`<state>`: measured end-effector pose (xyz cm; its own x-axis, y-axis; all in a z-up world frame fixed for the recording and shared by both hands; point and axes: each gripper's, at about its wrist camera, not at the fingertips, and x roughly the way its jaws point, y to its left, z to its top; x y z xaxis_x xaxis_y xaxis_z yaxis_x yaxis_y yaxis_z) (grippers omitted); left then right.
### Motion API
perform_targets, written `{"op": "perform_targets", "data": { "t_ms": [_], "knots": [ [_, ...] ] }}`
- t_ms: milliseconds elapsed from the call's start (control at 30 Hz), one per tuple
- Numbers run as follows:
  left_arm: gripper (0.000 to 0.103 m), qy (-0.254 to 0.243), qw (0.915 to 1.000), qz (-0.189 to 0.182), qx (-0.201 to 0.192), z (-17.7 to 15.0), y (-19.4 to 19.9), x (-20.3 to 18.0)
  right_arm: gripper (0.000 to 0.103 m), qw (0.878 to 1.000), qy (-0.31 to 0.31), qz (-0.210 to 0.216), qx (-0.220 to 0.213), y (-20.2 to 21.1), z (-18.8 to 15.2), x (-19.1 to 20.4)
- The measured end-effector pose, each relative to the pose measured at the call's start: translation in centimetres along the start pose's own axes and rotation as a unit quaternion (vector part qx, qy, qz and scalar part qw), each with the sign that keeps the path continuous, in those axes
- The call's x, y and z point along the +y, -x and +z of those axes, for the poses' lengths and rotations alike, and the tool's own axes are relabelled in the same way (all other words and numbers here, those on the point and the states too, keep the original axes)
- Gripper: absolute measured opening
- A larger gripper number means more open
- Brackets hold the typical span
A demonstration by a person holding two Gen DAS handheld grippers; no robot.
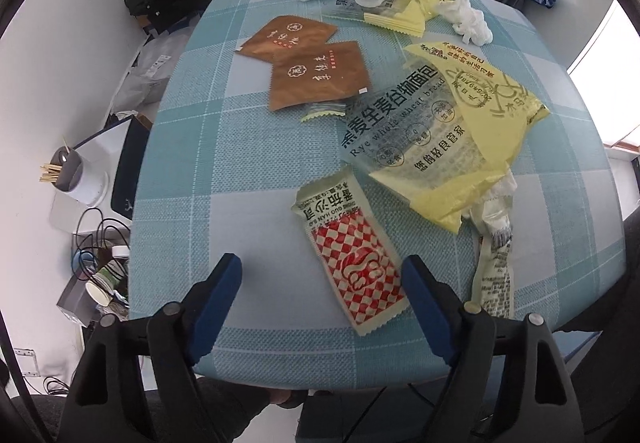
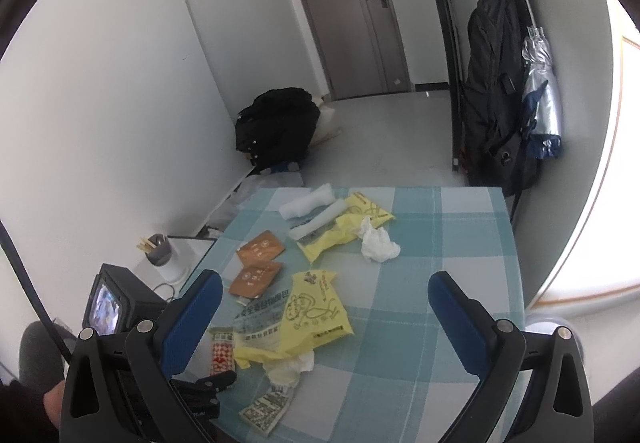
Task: Collect trash
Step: 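Lower the left tool onto the red-checkered snack wrapper and close it, then grasp the large yellow printed bag with the right tool while the left holds the wrapper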
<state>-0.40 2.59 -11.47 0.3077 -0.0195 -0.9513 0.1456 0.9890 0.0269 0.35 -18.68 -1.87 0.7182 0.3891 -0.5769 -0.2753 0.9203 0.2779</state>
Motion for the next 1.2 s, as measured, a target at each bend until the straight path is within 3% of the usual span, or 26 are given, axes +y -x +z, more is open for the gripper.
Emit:
{"op": "perform_targets", "data": {
  "t_ms": [100,233,333,967,1200],
  "knots": [
    [0.07,0.008,0.9999,-0.009,-0.003,0.2,-0.1,-0.2,0.103,1.0,-0.012,0.002,0.003,0.0,0.1,-0.4],
    [0.041,0.01,0.9998,-0.009,-0.015,0.8,0.2,-0.7,0.103,0.999,-0.034,0.017,0.015,-0.2,0.1,-1.0],
    [0.033,0.004,0.9998,-0.007,-0.017,1.1,0.4,-1.3,0.103,0.999,-0.043,0.019,0.022,-0.4,0.0,-1.4],
    [0.005,0.019,0.9989,-0.038,-0.017,1.2,0.9,-0.1,0.103,0.999,-0.04,0.006,0.026,-0.2,-0.4,-1.7],
    [0.004,0.043,0.9983,-0.038,-0.014,1.0,1.1,1.4,0.103,0.999,-0.028,-0.008,0.029,-0.5,-0.7,-1.6]
  ]
}}
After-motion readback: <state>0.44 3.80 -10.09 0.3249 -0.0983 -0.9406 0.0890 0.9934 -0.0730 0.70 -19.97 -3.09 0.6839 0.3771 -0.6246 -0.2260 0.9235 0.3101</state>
